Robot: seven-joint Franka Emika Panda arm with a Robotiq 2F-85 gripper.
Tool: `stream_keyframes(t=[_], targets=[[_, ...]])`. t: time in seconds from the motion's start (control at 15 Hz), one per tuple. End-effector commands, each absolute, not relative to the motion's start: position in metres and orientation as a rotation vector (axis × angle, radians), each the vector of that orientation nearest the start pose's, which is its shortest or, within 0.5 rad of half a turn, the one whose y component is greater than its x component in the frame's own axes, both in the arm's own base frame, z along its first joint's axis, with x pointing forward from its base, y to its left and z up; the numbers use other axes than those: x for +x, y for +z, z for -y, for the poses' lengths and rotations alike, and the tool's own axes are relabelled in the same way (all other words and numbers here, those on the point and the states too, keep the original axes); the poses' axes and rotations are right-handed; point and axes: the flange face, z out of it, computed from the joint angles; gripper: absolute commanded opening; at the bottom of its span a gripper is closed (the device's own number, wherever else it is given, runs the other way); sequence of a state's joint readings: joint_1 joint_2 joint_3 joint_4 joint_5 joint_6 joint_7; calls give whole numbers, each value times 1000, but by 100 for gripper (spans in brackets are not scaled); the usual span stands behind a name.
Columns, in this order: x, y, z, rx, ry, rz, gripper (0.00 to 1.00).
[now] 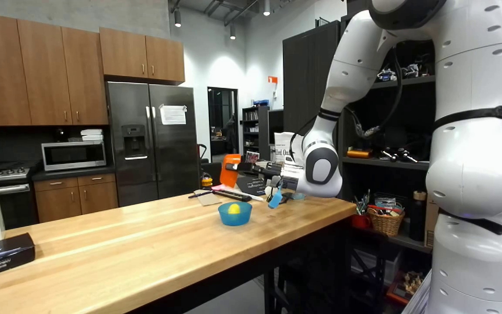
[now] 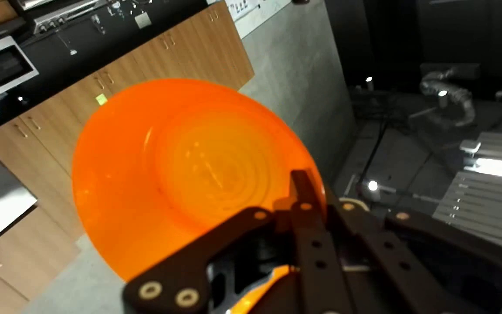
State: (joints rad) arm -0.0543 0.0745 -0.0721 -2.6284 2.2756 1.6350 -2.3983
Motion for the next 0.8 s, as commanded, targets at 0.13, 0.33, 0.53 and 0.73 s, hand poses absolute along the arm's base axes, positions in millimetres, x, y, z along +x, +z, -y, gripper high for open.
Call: stream_keyframes(t=[0.13,0.33,0.53,0.73], targets=[[441,274,-22,-1345,-1639,150,1],[438,270,-29,-1409,-1540,250,1],[432,264,-36,-1539,-1423,393,1],[429,263,-38,-1676,-1326,546,1]])
